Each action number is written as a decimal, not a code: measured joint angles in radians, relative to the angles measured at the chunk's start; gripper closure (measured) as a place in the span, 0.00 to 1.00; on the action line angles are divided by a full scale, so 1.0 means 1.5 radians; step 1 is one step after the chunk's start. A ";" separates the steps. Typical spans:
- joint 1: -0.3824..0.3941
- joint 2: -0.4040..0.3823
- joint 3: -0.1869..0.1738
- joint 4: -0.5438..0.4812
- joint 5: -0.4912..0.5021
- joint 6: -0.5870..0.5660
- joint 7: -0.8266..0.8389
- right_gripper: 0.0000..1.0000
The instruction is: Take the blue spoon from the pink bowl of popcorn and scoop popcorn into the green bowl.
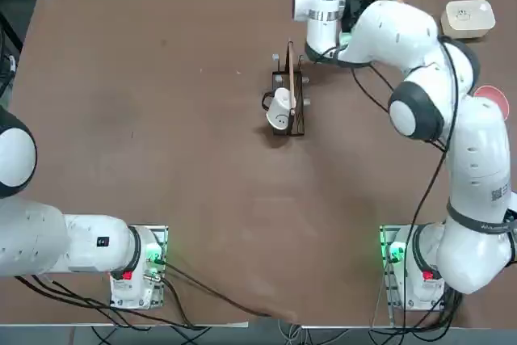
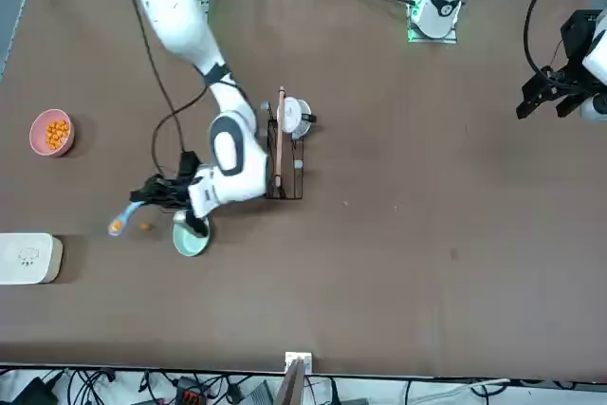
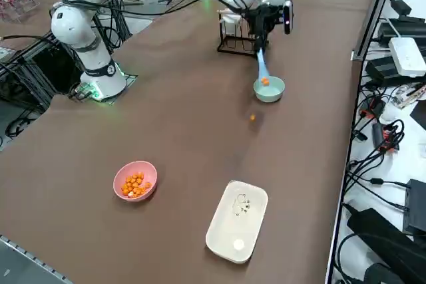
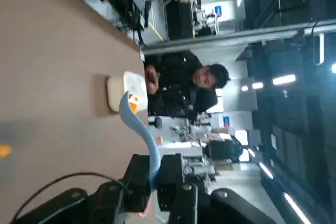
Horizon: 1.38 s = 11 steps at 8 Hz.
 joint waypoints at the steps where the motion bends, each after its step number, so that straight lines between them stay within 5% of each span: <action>1: 0.019 0.006 0.000 0.024 0.001 -0.003 -0.006 0.89; 8: 0.041 0.010 0.001 0.095 0.138 0.040 0.000 0.89; 11: 0.028 0.010 -0.003 0.101 0.272 0.105 0.024 0.89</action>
